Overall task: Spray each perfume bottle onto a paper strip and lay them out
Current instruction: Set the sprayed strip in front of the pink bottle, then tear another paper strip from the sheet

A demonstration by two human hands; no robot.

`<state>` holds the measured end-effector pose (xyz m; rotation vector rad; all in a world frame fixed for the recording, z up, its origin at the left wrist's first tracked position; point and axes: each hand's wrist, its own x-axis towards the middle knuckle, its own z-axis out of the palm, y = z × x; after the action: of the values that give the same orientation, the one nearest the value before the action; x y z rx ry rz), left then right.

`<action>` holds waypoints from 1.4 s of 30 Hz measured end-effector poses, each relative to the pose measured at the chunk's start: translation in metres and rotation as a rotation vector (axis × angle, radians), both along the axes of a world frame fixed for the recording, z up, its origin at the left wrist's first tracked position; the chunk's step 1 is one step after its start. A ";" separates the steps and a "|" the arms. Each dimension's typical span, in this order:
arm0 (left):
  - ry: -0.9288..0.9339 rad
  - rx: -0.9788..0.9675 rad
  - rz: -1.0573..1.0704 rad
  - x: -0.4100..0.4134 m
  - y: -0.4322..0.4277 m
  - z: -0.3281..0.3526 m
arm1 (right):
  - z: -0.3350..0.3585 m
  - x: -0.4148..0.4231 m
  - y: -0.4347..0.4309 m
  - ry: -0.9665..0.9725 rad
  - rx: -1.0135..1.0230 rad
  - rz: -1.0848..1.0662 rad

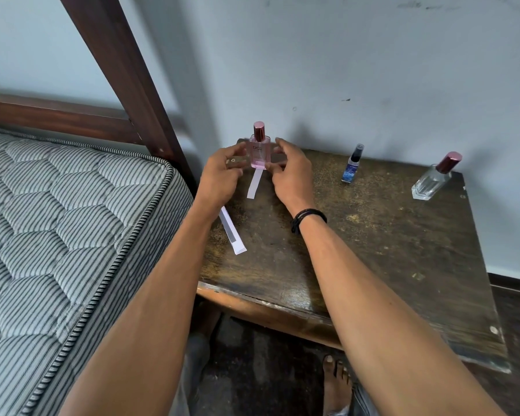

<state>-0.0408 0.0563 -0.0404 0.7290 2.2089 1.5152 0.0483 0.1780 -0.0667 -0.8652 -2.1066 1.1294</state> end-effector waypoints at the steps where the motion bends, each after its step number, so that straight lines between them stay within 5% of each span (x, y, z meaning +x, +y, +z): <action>1: 0.008 -0.022 0.021 -0.002 -0.003 0.000 | 0.000 0.001 0.001 0.000 -0.012 -0.017; 11: 0.138 -0.115 0.189 0.008 -0.063 0.013 | 0.020 0.024 -0.017 0.198 -0.028 -0.282; 19: 0.202 -0.225 0.074 0.031 -0.094 0.011 | 0.037 0.085 -0.090 -0.168 0.084 0.283; 30: 0.129 -0.173 -0.051 0.045 -0.110 -0.002 | 0.028 0.098 -0.103 -0.285 0.187 0.349; 42: 0.224 -0.328 -0.112 0.018 -0.096 -0.001 | 0.019 0.088 -0.094 -0.323 0.350 0.453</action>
<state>-0.0231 -0.0395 -0.0414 0.9307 2.4507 1.0245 0.1363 0.0843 -0.0482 -0.4340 -2.7586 0.8204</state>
